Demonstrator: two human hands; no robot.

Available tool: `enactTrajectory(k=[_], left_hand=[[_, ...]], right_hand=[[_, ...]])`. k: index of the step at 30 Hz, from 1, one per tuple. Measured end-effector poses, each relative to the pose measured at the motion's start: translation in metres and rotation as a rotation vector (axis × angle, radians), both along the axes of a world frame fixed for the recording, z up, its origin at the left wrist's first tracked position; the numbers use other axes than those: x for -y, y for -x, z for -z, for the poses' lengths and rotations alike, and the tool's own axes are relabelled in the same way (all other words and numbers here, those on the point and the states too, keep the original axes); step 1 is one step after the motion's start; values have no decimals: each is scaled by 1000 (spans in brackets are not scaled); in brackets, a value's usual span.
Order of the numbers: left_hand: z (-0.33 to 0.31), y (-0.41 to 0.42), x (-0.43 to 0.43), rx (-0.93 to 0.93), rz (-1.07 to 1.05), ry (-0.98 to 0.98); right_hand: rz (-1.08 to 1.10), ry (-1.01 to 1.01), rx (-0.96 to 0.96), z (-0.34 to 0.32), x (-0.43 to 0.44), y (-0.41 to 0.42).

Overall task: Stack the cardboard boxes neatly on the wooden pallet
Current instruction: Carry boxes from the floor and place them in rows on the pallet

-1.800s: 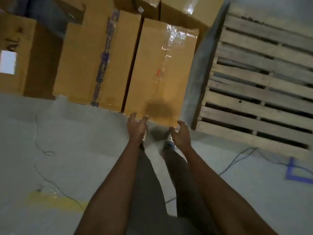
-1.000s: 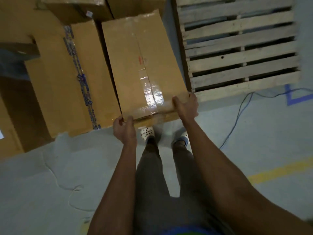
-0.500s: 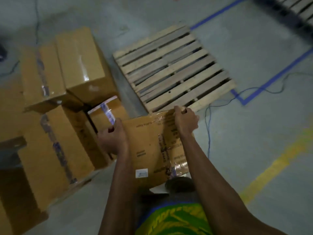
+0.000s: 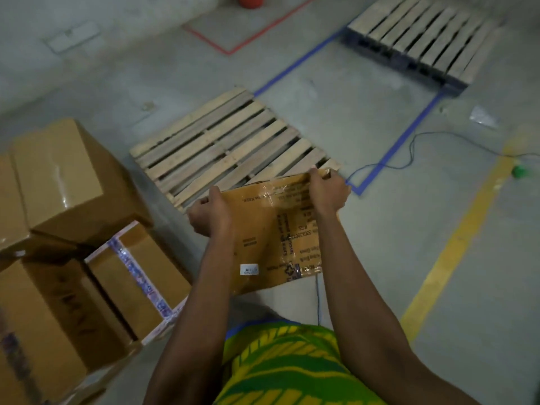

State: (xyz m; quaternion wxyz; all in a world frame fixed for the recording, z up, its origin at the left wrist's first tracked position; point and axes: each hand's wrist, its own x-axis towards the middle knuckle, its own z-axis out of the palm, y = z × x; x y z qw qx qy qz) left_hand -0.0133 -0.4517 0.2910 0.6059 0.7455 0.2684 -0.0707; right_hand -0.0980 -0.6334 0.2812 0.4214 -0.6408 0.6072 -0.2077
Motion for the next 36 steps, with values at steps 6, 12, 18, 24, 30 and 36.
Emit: enactTrajectory(k=[6, 12, 18, 24, 30, 36], left_hand=[[2, -57, 89, 41, 6, 30], [1, -136, 184, 62, 80, -1], [3, -190, 250, 1, 79, -37], [31, -234, 315, -95, -29, -23], [40, -282, 395, -179, -215, -76], [35, -333, 453, -201, -335, -78]], right_hand=[[-12, 24, 34, 8, 86, -37], [-38, -40, -28, 11, 182, -106], [-37, -85, -74, 19, 255, -159], [-131, -132, -142, 40, 334, -227], [-319, -133, -266, 62, 416, -314], [-372, -149, -221, 59, 475, -395]])
